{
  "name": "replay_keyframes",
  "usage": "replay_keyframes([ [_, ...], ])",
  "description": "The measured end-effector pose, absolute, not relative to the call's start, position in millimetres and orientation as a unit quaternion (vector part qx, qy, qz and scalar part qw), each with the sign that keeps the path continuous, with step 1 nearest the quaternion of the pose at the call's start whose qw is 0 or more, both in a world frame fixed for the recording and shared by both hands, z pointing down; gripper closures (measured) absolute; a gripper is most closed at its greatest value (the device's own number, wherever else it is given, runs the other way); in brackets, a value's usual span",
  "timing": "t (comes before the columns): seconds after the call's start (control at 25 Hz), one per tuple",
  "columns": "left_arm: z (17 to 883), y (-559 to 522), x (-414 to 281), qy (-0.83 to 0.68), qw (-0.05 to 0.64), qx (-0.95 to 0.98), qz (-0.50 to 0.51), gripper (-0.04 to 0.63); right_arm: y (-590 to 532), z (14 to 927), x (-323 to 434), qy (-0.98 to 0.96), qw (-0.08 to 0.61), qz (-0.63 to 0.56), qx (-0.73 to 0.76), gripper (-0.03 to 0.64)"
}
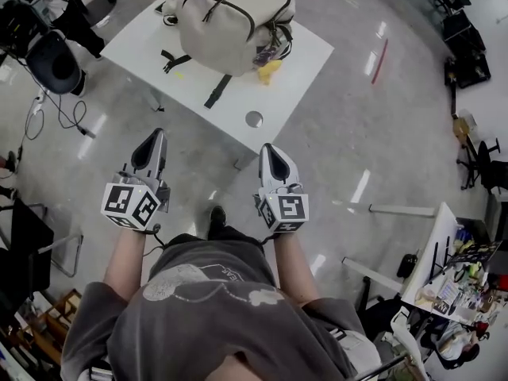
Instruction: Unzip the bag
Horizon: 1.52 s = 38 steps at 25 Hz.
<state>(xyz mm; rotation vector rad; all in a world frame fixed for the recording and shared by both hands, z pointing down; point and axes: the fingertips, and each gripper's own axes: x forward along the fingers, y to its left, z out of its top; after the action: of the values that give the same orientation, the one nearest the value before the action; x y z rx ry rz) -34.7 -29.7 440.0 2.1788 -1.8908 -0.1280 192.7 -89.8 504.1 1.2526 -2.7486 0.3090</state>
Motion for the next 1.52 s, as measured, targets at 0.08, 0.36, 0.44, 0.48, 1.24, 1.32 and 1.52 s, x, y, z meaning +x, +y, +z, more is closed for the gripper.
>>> replay_keyframes([
  [0.08,445.2,-15.9,-33.6,-0.649,0.133,0.747,-0.044,0.589,-79.3,504.7,186.9,-0.907,0.057,0.101,0.405,0.618],
  [0.36,462.6,57.1,-32.5,-0.647,0.161,0.744,-0.045,0.589,-19.7,500.1,161.6,-0.915,0.064,0.096,0.386,0.618],
  [0.44,465.7,82.1,-31.6,-0.646,0.166,0.744,-0.044,0.589,3.8,498.9,154.9,-0.917,0.069,0.095,0.381,0.618],
  [0.48,465.8,94.4,-31.7,-0.647,0.167,0.743,-0.046,0.589,16.6,497.3,151.9,-0.919,0.071,0.093,0.377,0.618],
  [1.24,466.0,238.3,-8.9,-0.626,0.175,0.759,-0.04,0.589,174.7,475.4,154.9,-0.932,0.086,0.063,0.346,0.618],
  [1.32,463.7,241.6,-10.0,-0.625,0.175,0.76,-0.045,0.59,180.5,471.5,152.2,-0.934,0.082,0.063,0.343,0.618],
  [1.52,463.4,246.6,-13.7,-0.62,0.177,0.763,-0.049,0.589,185.1,471.8,144.0,-0.934,0.089,0.053,0.343,0.618],
])
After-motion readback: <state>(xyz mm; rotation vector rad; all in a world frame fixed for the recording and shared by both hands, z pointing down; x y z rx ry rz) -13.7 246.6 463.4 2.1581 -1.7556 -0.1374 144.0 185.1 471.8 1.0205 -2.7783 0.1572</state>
